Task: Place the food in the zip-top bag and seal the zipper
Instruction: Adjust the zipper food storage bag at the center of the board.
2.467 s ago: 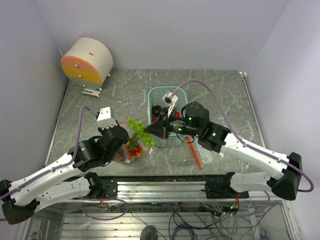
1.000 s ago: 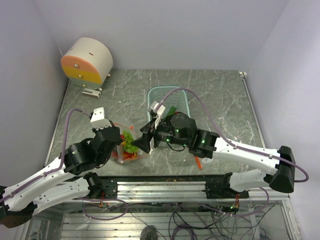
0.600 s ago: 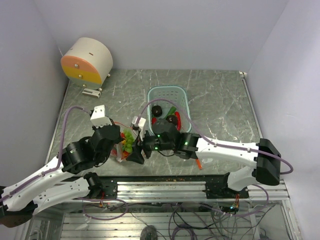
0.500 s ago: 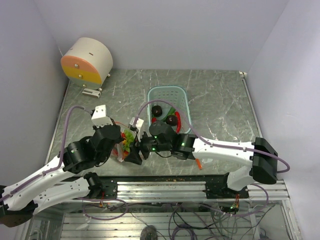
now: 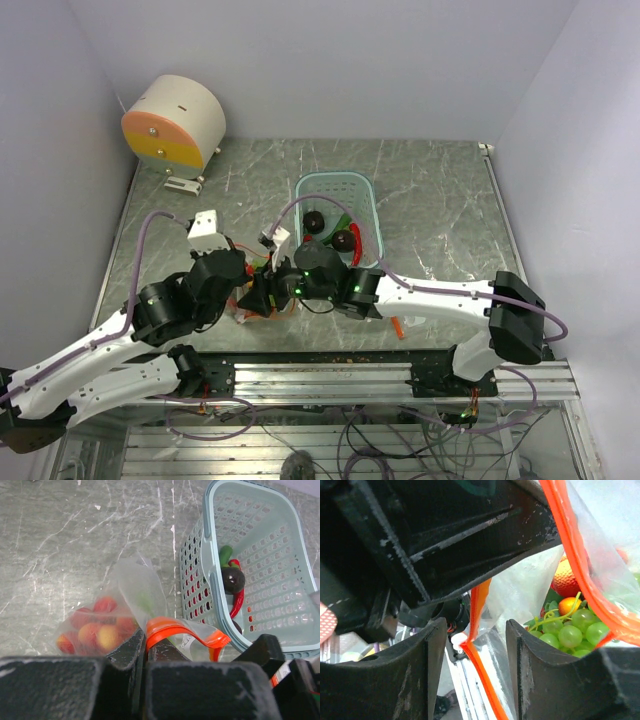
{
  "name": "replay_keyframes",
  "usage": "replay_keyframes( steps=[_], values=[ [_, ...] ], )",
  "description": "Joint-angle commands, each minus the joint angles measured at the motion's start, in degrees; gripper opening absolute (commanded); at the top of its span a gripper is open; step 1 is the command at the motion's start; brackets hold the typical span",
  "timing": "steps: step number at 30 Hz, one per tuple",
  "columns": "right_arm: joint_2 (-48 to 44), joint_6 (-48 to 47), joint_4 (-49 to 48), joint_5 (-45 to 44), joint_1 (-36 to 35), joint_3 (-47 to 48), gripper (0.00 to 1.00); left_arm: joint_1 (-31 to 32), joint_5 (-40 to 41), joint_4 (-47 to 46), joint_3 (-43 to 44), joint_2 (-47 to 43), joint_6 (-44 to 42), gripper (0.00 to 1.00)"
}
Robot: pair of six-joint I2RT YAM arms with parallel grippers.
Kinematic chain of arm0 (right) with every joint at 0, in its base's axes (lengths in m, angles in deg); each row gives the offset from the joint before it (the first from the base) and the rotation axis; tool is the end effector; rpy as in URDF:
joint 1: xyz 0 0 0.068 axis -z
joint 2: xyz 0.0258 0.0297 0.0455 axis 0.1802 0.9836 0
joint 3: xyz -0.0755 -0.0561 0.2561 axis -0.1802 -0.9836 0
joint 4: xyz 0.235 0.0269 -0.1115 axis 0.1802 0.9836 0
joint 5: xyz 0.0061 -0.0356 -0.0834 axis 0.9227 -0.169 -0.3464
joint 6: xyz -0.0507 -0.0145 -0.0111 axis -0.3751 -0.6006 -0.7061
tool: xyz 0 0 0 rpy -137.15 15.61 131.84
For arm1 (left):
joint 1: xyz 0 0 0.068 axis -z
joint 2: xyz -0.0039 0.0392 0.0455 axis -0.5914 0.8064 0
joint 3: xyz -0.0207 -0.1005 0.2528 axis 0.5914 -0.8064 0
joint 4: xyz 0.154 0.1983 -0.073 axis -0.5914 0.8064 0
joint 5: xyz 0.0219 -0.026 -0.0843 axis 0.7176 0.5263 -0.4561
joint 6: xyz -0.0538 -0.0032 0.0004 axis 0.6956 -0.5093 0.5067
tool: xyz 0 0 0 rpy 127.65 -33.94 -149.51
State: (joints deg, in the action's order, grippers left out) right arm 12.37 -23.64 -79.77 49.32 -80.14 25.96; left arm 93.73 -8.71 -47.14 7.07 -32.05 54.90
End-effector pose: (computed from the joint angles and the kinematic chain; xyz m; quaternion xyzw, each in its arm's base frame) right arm 0.1208 0.3422 0.2905 -0.3252 0.7336 0.4849 0.3477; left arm 0.0967 -0.1035 0.3326 -0.1176 0.8140 -0.1452 0.5501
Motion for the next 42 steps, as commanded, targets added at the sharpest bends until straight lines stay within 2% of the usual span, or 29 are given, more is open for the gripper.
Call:
replay_keyframes(
  steps=[1, 4, 6, 9, 10, 16, 17, 18, 21, 22, 23, 24, 27, 29, 30, 33, 34, 40, 42],
  values=[
    [2.28, 3.84, -3.60, -0.08, -0.07, -0.82, 0.48, -0.13, -0.25, -5.56, -0.55, -0.12, -0.11, 0.07],
    [2.83, 4.57, -3.45, -1.06, -0.09, -1.36, 0.43, -0.12, -0.51, -6.36, -0.54, 0.12, -0.35, 0.07],
    [2.86, 4.99, -3.35, -1.86, -0.17, -1.80, 0.34, -0.13, -0.67, -6.65, -0.48, 0.07, -0.56, 0.07],
    [2.71, 5.49, -3.34, -3.18, -0.10, -2.39, 0.04, -0.08, -0.77, -6.77, -0.25, -0.06, -1.06, 0.07],
    [2.49, 5.63, -3.21, -3.70, -0.13, -2.41, 0.00, -0.08, -0.71, -6.73, -0.13, -0.06, -1.21, 0.07],
    [0.35, 6.48, -1.76, -7.98, 0.01, -1.44, 0.00, -0.09, 1.58, -3.07, 1.99, -2.04, -2.88, 0.07],
    [-0.05, 6.54, -1.24, -8.69, 0.03, -0.94, 0.00, -0.08, 2.69, -0.91, 3.21, -2.83, -2.82, 0.11],
    [-0.42, 6.62, -0.70, -9.43, 0.12, -0.31, 0.00, -0.14, 3.58, 1.42, 4.56, -3.78, -2.87, 0.22],
    [-0.94, 7.32, 1.11, -10.54, 0.86, 2.24, 0.00, -0.09, 3.65, 7.27, 7.84, -7.87, -5.40, 0.70],
    [-0.75, 7.90, 1.80, -10.34, 1.32, 3.30, 0.00, -0.14, 2.57, 8.04, 8.48, -9.63, -7.07, 0.88],
    [-0.58, 8.39, 2.56, -9.83, 2.01, 4.28, 0.00, -0.15, 1.26, 8.47, 8.80, -11.58, -8.91, 0.99],
    [-0.50, 9.02, 2.66, -9.19, 2.64, 5.16, 0.00, -0.13, -0.29, 8.36, 8.84, -13.68, -11.09, 1.00],
    [0.55, 10.38, 3.36, -6.27, 4.60, 8.64, 0.00, -0.05, -4.64, 6.30, 7.75, -19.03, -17.33, 1.00],
    [1.71, 11.16, 5.23, -4.84, 5.89, 12.04, 0.00, -0.08, -9.06, 4.90, 6.69, -21.31, -22.43, 0.95],
    [2.11, 11.51, 6.11, -4.21, 6.53, 13.61, 0.00, -0.09, -10.88, 4.58, 6.36, -21.86, -24.19, 0.88],
    [2.86, 13.07, 8.59, -0.15, 9.42, 17.57, 0.00, -0.11, -16.05, 3.36, 6.82, -20.62, -28.86, 0.57],
    [2.81, 13.46, 8.96, 1.61, 10.39, 18.57, 0.00, -0.08, -17.51, 2.96, 7.11, -19.51, -30.62, 0.52],
    [2.39, 13.14, 13.46, 7.24, 13.51, 23.76, 0.00, -0.07, -23.57, 0.28, 8.38, -9.05, -43.35, 0.45],
    [2.08, 13.19, 14.13, 8.80, 13.87, 24.43, 0.00, -0.13, -23.31, -0.54, 7.70, -5.47, -46.54, 0.53]
  ],
)
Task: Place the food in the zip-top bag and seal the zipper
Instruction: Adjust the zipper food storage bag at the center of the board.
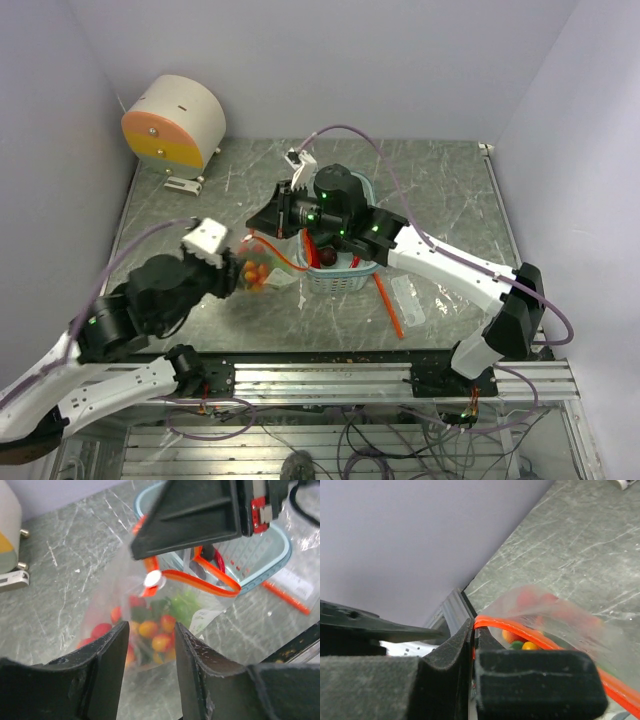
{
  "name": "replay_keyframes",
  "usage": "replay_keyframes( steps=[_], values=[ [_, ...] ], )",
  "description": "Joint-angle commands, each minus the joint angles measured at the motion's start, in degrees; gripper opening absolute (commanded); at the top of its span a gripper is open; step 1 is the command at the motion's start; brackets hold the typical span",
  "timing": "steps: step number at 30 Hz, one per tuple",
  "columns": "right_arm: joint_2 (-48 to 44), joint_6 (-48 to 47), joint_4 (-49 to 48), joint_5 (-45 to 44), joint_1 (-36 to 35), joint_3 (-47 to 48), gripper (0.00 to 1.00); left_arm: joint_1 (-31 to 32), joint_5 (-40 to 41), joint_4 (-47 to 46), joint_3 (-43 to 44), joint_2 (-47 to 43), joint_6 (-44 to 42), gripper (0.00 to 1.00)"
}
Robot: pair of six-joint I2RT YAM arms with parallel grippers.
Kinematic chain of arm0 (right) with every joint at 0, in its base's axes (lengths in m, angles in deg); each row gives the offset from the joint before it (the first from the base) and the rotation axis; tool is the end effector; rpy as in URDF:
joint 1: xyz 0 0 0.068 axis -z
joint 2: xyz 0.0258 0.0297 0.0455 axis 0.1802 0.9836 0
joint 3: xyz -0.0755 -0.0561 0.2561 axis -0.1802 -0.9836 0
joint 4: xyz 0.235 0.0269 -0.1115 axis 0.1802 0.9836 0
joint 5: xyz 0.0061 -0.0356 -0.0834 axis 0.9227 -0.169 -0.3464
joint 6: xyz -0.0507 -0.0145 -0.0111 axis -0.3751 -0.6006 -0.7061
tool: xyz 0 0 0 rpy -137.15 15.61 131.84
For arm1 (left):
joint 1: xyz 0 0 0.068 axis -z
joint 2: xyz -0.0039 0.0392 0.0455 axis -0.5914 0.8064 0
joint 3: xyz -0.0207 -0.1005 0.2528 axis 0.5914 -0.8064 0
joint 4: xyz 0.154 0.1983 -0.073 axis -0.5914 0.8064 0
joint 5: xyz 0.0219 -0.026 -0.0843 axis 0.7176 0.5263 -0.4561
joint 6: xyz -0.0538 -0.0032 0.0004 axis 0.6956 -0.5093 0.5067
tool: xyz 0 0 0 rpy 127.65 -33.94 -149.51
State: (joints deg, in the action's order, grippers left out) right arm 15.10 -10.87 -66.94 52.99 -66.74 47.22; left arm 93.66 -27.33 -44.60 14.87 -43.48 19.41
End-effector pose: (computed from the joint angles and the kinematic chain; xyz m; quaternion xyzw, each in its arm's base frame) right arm 0.2058 0.3224 0.3823 -0.1691 0.7527 0.5259 0.3583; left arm 0.0582 -0.0600 0.3860 0.1653 0.7622 -0.1774 0.6002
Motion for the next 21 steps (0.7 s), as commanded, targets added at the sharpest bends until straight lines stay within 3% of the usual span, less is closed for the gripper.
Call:
replay_keyframes(
  steps=[1, 6, 9, 16, 21],
  values=[
    [-0.88, 0.47, 1.37, 6.01, 0.66, 3.21, 0.00, -0.07, -5.36, -3.74, -0.25, 7.29, -12.45, 0.55],
    [-2.31, -0.45, 1.96, 7.95, 1.20, 3.10, 0.00, -0.09, -4.70, -7.56, -1.51, 9.90, -17.60, 0.68],
    [-3.80, -0.77, 1.97, 8.47, 1.76, 2.32, 0.00, -0.08, -2.48, -11.50, -3.62, 6.82, -19.48, 0.69],
    [-6.18, 3.44, -1.50, 15.56, 5.39, 0.27, 0.00, -0.02, -4.31, -22.01, -10.28, -4.77, -25.17, 0.53],
    [-6.42, 5.97, -3.62, 19.04, 6.08, 0.78, 0.00, -0.03, -9.95, -24.90, -13.06, -8.19, -31.35, 0.55]
  ],
)
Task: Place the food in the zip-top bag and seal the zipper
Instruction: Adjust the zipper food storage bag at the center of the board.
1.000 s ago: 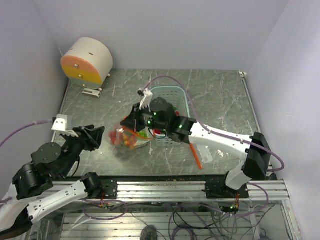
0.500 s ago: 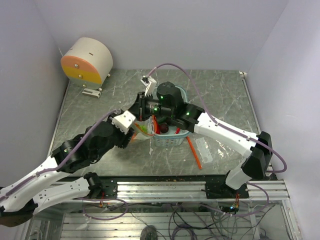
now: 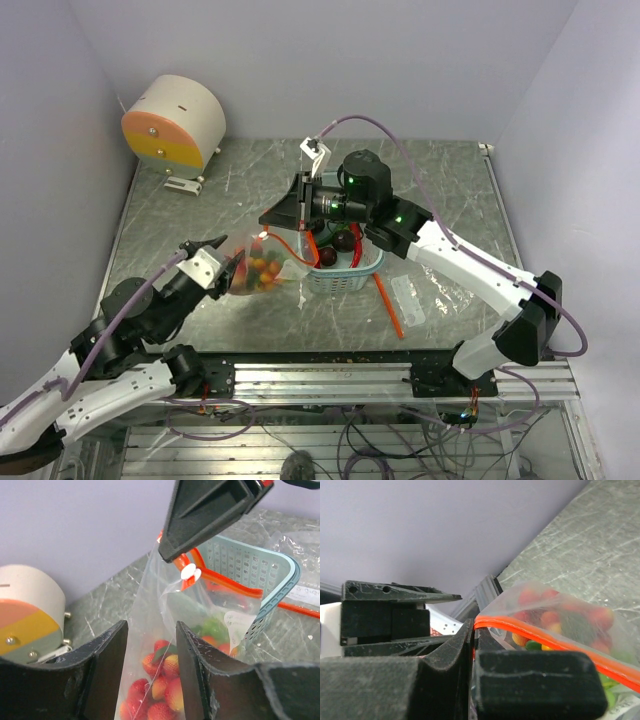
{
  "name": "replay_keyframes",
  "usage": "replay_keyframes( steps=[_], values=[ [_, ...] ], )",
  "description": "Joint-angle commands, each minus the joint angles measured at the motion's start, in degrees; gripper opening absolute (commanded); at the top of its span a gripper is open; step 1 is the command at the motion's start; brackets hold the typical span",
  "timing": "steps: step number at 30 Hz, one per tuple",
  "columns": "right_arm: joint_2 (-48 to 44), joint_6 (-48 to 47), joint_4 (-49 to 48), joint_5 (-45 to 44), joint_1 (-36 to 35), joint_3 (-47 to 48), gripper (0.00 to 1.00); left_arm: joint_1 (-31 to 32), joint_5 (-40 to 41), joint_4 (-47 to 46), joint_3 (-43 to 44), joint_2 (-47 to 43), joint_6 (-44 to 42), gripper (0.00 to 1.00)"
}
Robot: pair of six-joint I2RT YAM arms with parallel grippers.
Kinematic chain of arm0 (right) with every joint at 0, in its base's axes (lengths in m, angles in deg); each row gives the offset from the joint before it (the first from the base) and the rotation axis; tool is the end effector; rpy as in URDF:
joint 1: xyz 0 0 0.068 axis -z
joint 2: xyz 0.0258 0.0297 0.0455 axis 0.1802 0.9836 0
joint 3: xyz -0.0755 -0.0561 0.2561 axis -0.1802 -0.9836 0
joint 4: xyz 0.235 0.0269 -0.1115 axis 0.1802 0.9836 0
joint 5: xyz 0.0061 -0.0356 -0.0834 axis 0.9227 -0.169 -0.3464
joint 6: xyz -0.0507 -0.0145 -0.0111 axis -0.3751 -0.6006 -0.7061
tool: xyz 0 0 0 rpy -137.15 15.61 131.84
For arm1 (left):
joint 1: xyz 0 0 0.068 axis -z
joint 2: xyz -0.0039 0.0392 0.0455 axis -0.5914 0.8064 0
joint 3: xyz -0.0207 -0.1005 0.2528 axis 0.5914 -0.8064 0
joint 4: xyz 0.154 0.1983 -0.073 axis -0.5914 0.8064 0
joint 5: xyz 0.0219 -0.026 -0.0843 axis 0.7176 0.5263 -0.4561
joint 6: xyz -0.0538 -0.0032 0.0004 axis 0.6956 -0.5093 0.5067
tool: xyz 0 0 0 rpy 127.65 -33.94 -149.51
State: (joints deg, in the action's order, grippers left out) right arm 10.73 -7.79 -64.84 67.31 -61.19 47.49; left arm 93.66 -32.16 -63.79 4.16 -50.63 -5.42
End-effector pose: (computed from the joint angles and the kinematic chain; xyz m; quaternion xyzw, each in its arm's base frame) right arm 0.2137 0.2869 0.4073 -0.1920 0.7285 0.5829 0.3043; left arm 0.0559 -0.0614 0.3729 0.2817 0.6396 -0.1303 0.7033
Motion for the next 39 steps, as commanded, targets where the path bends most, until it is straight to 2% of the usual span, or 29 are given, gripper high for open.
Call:
replay_keyframes(
  steps=[1, 7, 17, 20, 25, 30, 32, 33, 39],
  values=[
    [-2.04, 2.91, -5.59, 4.72, 0.58, 0.83, 0.00, -0.09, -5.99, -6.05, -2.43, -1.11, -7.04, 0.55],
    [-2.31, 3.50, -4.95, 4.44, 0.71, 2.01, 0.00, -0.07, -12.62, -7.19, -2.05, 0.45, -8.46, 0.53],
    [-1.91, 5.70, -6.62, 7.00, 0.71, 1.76, 0.00, -0.02, -14.89, -9.39, -3.04, 3.78, -11.24, 0.54],
    [-1.84, 6.15, -7.16, 7.65, 0.71, 1.53, 0.00, -0.10, -14.14, -10.18, -3.57, 4.19, -11.91, 0.49],
    [-2.47, 6.67, -7.93, 7.82, 0.70, 0.54, 0.00, -0.06, -11.56, -11.92, -4.42, 4.04, -11.54, 0.35],
    [-2.64, 7.23, -8.42, 8.20, 0.71, -0.40, 0.00, -0.09, -9.54, -14.22, -5.08, 3.84, -10.93, 0.29],
    [-2.86, 7.06, -8.17, 7.83, 0.71, -0.89, 0.00, -0.03, -8.65, -14.64, -5.08, 3.93, -10.51, 0.10],
    [-3.03, 6.89, -8.11, 7.66, 0.71, -1.19, 0.00, -0.07, -7.89, -14.77, -5.03, 3.89, -10.21, 0.07],
    [-4.32, 2.69, -2.82, 0.81, 0.71, -2.34, 0.00, -0.03, -4.54, -15.25, -4.40, 0.23, -8.54, 0.07]
  ],
)
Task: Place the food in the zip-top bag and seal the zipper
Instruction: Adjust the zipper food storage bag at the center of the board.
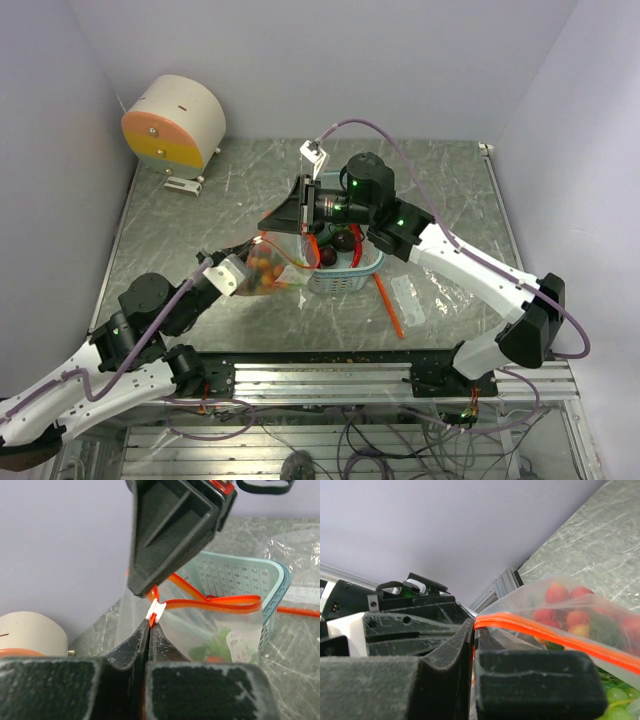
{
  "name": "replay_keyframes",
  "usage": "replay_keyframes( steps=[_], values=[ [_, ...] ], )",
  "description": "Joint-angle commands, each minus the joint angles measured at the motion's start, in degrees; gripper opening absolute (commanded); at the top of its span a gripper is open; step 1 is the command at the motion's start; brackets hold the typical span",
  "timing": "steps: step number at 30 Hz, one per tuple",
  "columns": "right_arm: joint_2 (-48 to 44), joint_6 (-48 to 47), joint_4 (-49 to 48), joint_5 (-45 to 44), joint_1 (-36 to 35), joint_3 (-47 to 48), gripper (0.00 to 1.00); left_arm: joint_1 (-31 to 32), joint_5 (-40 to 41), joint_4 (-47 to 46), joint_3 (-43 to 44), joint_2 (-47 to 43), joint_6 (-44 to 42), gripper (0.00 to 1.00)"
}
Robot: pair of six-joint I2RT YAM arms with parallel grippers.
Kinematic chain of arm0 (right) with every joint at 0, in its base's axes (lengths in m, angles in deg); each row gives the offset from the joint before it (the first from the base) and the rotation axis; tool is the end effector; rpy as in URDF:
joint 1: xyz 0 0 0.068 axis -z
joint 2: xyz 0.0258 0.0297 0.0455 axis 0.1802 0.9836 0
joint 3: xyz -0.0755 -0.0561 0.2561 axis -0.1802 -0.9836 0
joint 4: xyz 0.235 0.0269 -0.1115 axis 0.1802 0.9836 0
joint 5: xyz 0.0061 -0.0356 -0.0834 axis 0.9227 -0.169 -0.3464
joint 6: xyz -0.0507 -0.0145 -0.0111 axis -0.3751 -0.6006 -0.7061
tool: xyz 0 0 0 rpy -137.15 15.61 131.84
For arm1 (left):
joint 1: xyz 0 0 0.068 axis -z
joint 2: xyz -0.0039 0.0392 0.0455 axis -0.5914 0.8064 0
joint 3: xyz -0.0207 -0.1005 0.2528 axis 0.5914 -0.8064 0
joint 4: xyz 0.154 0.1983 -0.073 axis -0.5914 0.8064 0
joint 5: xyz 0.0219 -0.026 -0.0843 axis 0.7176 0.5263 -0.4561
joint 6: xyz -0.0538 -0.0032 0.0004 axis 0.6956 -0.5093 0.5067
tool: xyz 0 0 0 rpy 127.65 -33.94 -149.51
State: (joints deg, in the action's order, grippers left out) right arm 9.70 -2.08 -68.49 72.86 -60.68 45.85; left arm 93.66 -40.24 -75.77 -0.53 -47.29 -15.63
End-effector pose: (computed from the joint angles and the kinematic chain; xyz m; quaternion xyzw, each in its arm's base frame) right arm 0.2106 0.2828 0.4100 -0.1880 0.7116 0.6245 0.2612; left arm 0.0666 -0.0870 0.3651 0.3620 0.5689 -0.1260 0.7277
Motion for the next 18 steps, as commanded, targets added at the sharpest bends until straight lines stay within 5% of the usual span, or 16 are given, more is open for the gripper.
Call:
replay_keyframes(
  steps=[1, 4, 9, 15, 18],
  values=[
    [-3.68, -3.83, 1.49, -6.14, 0.25, -1.14, 0.00, -0.06, 3.66, -3.15, 0.46, -4.06, 1.79, 0.07],
    [-3.87, -5.19, 2.39, -7.95, 0.20, -2.18, 0.01, -0.06, 3.17, -1.65, 0.96, -5.74, 2.26, 0.07],
    [-5.07, -10.42, 0.74, -8.19, 0.21, -4.37, 0.19, 0.02, 3.10, 2.28, 1.96, -5.53, 3.99, 0.07],
    [-9.71, -20.72, -4.88, -6.12, 0.23, -8.88, 0.29, -0.04, 3.77, 4.23, 0.92, -6.69, 5.07, 0.07],
    [-12.25, -27.99, -8.38, -4.57, 0.04, -11.96, 0.47, -0.02, 3.76, 5.92, 1.29, -6.77, 6.07, 0.07]
  ],
)
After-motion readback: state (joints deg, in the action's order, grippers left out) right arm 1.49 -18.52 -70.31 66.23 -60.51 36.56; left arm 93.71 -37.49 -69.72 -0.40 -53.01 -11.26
